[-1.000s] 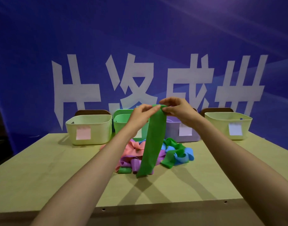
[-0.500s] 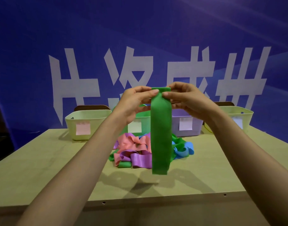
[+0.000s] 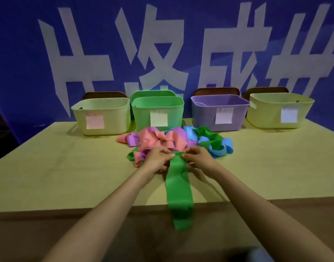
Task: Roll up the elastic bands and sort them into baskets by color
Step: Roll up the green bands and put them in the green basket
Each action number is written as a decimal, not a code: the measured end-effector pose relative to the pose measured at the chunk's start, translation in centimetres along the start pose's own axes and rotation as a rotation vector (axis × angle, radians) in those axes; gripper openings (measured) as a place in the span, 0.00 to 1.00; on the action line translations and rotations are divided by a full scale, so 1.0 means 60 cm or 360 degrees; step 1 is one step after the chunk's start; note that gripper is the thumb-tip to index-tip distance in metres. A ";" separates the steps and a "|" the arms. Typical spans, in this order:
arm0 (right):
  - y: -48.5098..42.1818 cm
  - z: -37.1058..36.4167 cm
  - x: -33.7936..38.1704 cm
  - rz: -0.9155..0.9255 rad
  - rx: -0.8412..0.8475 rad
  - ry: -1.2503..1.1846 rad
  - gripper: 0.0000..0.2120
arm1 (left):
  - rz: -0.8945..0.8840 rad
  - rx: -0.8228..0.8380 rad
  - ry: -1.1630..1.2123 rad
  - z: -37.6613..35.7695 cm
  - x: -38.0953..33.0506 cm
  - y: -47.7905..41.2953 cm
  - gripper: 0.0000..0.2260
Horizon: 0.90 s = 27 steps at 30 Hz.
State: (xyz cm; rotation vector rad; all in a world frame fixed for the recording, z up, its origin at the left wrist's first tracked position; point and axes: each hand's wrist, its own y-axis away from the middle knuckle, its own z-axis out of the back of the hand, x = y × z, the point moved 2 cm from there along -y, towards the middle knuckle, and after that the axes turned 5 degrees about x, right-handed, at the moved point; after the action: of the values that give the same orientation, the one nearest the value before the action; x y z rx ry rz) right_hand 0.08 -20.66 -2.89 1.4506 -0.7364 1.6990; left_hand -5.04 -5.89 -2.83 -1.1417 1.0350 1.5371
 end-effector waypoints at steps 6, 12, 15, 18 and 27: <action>0.001 -0.011 -0.008 0.0306 -0.0248 -0.0209 0.06 | -0.0238 -0.0149 0.0192 -0.016 0.015 -0.006 0.03; 0.017 0.005 0.036 0.0501 -0.0135 -0.0215 0.05 | -0.0449 -0.0037 0.0344 -0.015 -0.018 0.020 0.04; 0.036 0.008 0.055 0.0542 -0.0078 -0.0175 0.02 | -0.0550 -0.0110 0.0309 -0.006 -0.040 0.038 0.04; 0.067 0.011 0.079 0.0602 -0.0072 -0.0033 0.02 | -0.0606 -0.0104 0.0297 0.001 -0.064 0.070 0.06; 0.193 0.002 0.152 0.0743 0.0154 -0.0321 0.04 | -0.0608 0.0227 0.0574 -0.003 -0.125 0.200 0.10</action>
State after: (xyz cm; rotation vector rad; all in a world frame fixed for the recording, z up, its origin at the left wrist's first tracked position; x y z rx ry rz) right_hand -10.10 -25.29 6.69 1.6225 -1.1903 1.9707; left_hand -15.63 -10.07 5.54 -1.4508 1.0649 0.9641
